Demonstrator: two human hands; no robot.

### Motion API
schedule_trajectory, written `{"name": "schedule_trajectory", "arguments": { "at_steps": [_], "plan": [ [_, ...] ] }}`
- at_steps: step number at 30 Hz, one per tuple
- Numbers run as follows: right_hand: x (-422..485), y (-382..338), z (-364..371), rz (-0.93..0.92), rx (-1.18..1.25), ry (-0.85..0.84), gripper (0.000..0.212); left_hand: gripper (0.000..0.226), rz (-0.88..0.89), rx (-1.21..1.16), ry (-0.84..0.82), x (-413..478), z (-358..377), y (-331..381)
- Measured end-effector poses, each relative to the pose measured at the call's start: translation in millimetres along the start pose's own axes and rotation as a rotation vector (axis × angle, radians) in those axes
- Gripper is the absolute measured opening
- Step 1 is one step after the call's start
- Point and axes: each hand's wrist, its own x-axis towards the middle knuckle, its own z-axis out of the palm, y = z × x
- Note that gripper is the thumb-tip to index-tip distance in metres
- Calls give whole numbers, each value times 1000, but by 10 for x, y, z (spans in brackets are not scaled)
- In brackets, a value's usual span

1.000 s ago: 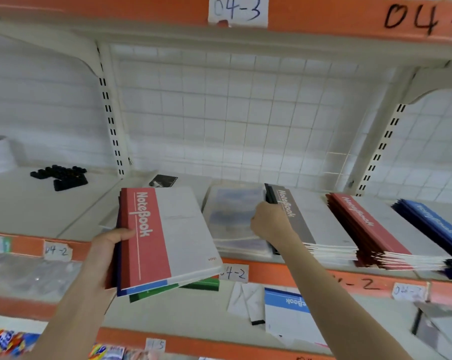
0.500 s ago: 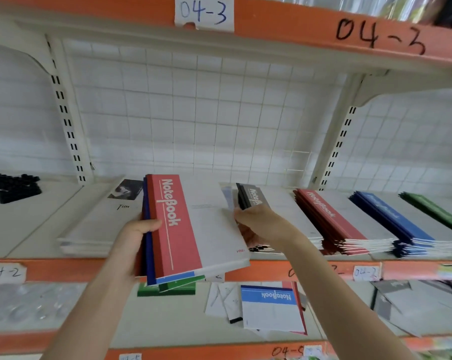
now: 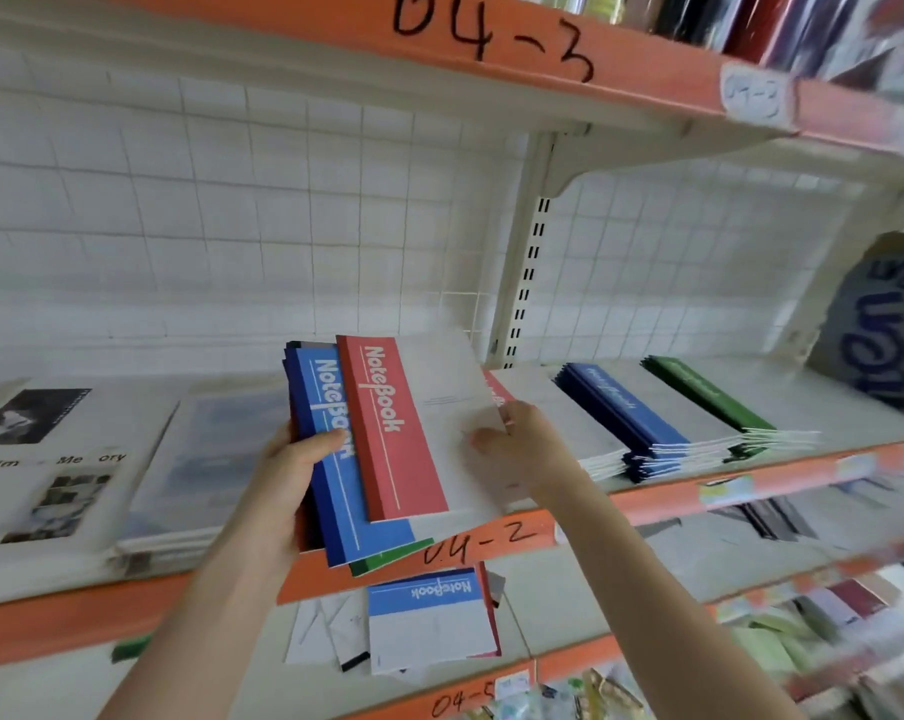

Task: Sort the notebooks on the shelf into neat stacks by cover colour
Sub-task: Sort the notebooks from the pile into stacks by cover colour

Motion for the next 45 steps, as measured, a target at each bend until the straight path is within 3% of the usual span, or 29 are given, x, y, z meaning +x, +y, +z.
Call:
{"name": "schedule_trajectory", "arguments": {
  "at_steps": [8, 11, 14, 16, 19, 21, 23, 25, 27, 29, 34, 41, 45],
  "plan": [
    [639, 746, -1053, 78, -14, 218, 8, 30, 77, 3, 48, 118, 704, -73],
    [851, 906, -1203, 99, -214, 211, 4, 32, 90, 28, 54, 103, 758, -83],
    [946, 940, -1173, 113, -388, 197, 30, 28, 78, 37, 89, 104, 753, -98],
    [958, 934, -1067, 115, -487, 169, 34, 25, 88, 39, 106, 121, 750, -101],
    [903, 908, -933, 60, -668, 162, 23, 28, 119, 49, 93, 134, 780, -131],
    [851, 864, -943, -103, -731, 248, 15, 31, 154, 70, 81, 144, 813, -168],
    [773, 765, -951, -220, -532, 241, 25, 27, 159, 84, 81, 143, 880, -200],
    [639, 607, -952, -134, -148, 28, 39, 22, 150, 86, 77, 147, 982, -239],
    [513, 493, -962, -9, 22, -150, 40, 20, 141, 87, 83, 146, 1117, -289],
    [470, 499, -969, -38, -113, -156, 37, 26, 146, 81, 100, 144, 1256, -335],
    [464, 674, -1087, -124, -301, 87, 38, 32, 218, 100, 94, 174, 1560, -445],
    [500, 960, -1454, -133, -268, 197, 35, 26, 196, 78, 82, 257, 1917, -601],
    [644, 1197, -1747, -60, -119, 224, 29, 31, 182, 88, 99, 283, 1989, -646]
  ]
}}
